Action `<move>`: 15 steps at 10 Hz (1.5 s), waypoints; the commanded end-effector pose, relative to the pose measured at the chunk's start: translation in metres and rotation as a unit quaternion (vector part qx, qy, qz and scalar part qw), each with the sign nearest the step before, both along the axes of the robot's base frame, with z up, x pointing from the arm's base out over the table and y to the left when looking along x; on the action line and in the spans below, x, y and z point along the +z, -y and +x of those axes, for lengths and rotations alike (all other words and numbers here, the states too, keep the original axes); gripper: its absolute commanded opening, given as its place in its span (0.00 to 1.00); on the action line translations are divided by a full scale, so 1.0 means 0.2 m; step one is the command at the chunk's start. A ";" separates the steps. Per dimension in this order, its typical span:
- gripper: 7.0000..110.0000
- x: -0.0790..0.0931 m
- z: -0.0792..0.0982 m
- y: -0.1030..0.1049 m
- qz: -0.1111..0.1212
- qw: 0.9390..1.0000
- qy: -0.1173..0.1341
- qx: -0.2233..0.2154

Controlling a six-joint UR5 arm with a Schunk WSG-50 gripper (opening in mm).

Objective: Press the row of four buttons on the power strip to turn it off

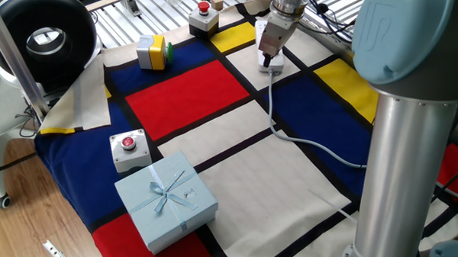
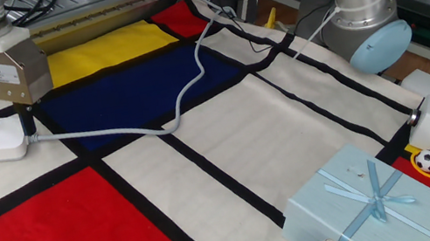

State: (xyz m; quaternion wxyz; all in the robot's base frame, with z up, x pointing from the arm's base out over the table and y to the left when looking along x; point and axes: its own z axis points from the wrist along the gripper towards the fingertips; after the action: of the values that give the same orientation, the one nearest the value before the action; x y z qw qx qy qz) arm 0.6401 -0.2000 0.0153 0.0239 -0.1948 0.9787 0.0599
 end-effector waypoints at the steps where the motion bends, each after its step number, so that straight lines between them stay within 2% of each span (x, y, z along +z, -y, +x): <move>1: 0.57 0.01 0.01 -0.01 0.006 1.000 0.001 -0.004; 7: 0.57 0.00 0.01 0.00 0.004 1.000 0.000 -0.009; 10: 0.57 0.01 -0.01 -0.04 0.019 1.000 -0.008 -0.022; 13: 0.57 0.03 0.03 -0.06 0.030 0.999 -0.002 -0.022; 15: 0.57 0.03 0.03 -0.05 0.026 0.999 -0.001 -0.025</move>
State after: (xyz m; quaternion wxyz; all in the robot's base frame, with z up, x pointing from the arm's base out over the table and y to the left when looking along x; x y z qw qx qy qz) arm 0.6425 -0.1917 0.0188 0.0224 -0.1752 0.9811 0.0790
